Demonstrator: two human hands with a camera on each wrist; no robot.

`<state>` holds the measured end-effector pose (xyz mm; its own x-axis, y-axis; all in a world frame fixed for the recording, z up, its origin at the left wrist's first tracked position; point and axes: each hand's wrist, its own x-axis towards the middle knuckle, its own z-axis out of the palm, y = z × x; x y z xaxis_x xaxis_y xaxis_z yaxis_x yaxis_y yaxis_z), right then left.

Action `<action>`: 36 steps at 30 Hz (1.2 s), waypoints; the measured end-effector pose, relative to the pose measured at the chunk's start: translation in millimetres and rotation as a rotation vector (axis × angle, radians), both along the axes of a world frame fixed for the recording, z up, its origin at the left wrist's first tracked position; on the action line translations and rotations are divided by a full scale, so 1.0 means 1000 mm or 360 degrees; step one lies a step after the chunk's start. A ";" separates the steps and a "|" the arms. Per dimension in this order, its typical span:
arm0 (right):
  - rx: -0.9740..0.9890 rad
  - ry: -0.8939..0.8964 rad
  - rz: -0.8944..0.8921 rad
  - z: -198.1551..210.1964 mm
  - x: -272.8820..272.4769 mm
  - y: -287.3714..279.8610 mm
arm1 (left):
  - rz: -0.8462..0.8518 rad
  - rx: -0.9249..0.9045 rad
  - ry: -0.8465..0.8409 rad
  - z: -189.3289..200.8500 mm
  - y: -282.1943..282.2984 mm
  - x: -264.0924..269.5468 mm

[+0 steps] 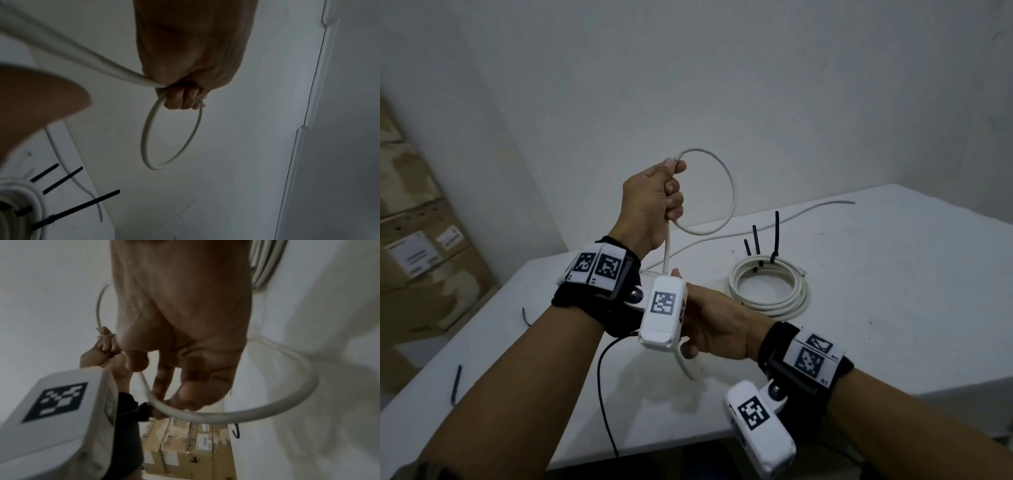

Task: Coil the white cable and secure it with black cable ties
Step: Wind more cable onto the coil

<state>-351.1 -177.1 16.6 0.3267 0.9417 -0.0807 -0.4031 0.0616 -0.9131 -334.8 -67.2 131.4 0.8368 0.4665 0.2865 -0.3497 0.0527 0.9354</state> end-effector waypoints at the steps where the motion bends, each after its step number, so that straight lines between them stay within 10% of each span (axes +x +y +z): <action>1: 0.0009 -0.0085 0.0021 -0.001 0.001 -0.002 | 0.0005 -0.0020 0.0009 0.001 0.003 -0.001; 10: -0.0835 -0.1647 -0.0309 0.016 0.039 -0.033 | -0.0044 -0.0104 0.0142 0.000 0.030 -0.018; 14: -0.0988 -0.1208 -0.0404 0.023 0.052 -0.045 | -0.0083 -0.0204 0.0179 -0.003 0.037 -0.023; 25: 0.0242 0.0244 -0.1103 0.048 0.049 -0.028 | -0.0086 -0.0215 0.0392 -0.039 0.039 -0.030; 36: 0.0129 -0.0353 -0.1109 0.061 0.053 -0.025 | -0.0108 -0.0014 0.0459 -0.047 0.028 -0.038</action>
<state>-297.6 -201.9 77.7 0.8522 0.5098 0.1182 -0.0519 0.3070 -0.9503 -373.2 -39.7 84.2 0.9125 0.4080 0.0288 -0.0651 0.0753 0.9950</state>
